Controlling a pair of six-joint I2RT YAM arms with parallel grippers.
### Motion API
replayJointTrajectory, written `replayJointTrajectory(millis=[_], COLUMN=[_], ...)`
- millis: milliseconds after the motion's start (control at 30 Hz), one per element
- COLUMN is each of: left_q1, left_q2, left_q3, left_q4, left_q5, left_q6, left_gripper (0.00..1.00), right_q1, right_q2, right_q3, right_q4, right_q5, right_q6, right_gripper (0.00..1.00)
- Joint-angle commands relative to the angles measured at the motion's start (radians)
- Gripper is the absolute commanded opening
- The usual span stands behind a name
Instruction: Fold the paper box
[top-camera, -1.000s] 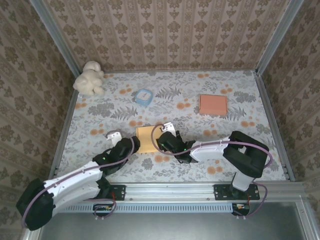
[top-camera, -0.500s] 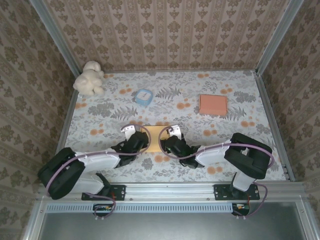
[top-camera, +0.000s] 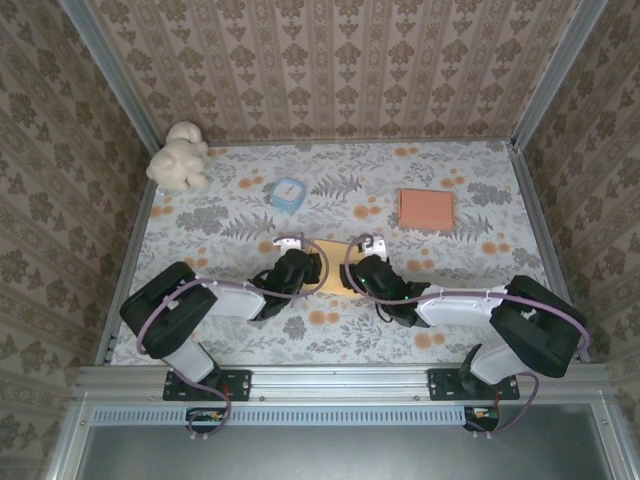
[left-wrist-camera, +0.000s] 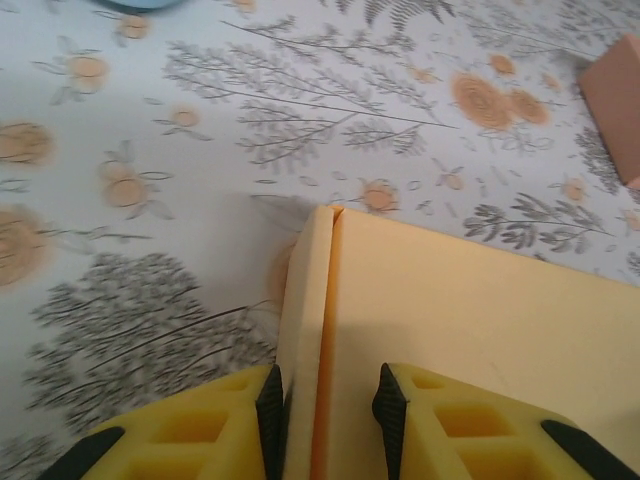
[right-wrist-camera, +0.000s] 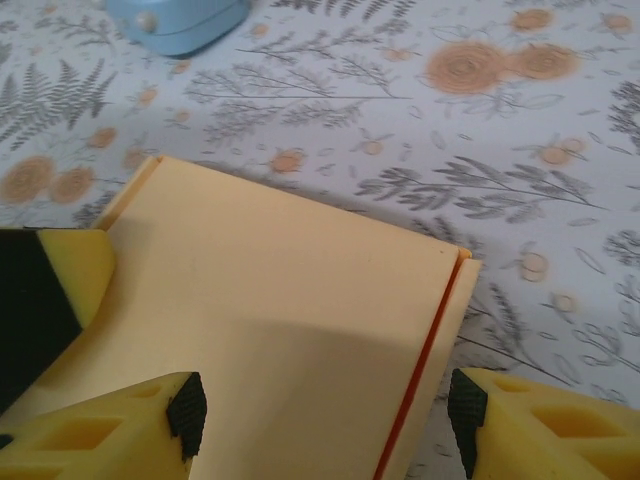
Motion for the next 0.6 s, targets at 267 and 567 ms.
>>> replayJointTrajectory(millis=[267, 567], left_q1=[-0.019, -0.019], left_q2=[0.092, 0.041], left_q3=[0.087, 0.114], left_q4=[0.046, -0.065], left_q5=[0.175, 0.131], left_q6=[0.126, 0.103], left_gripper=[0.34, 0.35], right_q1=[-0.166, -0.201], right_q2=[-0.011, 0.079], right_q3=[-0.047, -0.054], right_q4=[0.006, 0.062], right_q5=[-0.126, -0.131], right_q6=[0.017, 0.029], right_gripper=[0.68, 0.67])
